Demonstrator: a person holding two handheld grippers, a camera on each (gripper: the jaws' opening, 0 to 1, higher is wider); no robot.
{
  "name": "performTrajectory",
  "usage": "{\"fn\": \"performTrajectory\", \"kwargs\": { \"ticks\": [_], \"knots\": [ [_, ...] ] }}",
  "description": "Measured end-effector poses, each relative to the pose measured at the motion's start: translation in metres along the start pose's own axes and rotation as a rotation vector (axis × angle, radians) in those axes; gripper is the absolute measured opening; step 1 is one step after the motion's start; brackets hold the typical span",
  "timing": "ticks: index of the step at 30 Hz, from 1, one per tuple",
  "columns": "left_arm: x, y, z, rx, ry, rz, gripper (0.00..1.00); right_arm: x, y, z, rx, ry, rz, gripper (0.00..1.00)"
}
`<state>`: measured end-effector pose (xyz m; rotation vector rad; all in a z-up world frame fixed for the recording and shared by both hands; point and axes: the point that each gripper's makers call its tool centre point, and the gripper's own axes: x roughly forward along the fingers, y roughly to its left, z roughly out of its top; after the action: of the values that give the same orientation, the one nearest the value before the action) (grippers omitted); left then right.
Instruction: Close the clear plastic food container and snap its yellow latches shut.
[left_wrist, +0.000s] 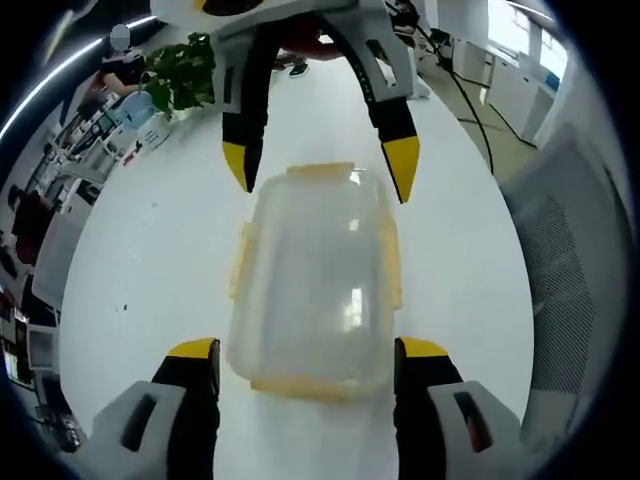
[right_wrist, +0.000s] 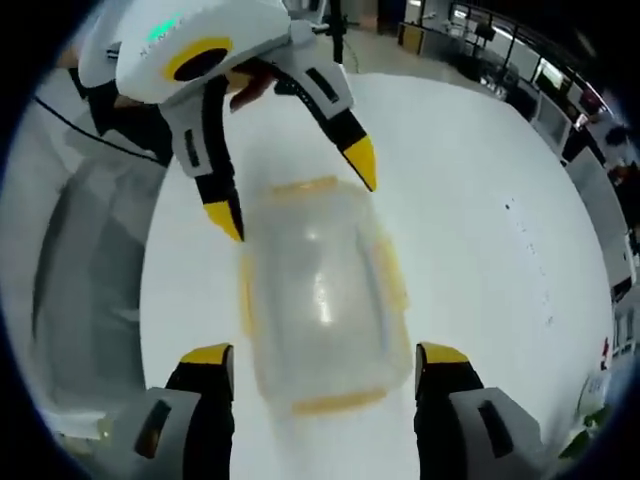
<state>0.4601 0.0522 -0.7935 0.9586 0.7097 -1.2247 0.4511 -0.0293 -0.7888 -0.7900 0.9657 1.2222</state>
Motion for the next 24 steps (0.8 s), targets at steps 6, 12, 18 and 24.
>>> {"fn": "performTrajectory", "kwargs": {
  "ticks": [6,12,18,24],
  "knots": [
    [0.004,-0.001,0.000,0.004,0.000,-0.004,0.76,0.007,0.003,-0.001,-0.008,0.006,0.005,0.75],
    [0.009,-0.002,-0.004,0.032,0.022,-0.002,0.77,0.010,0.002,-0.001,-0.040,0.012,-0.007,0.77],
    [0.013,-0.001,-0.003,0.029,0.024,-0.007,0.79,0.014,0.001,-0.003,-0.058,0.011,-0.018,0.77],
    [0.018,-0.002,-0.003,0.026,0.029,-0.017,0.82,0.020,0.000,-0.011,-0.085,0.031,-0.040,0.78]
  ]
}}
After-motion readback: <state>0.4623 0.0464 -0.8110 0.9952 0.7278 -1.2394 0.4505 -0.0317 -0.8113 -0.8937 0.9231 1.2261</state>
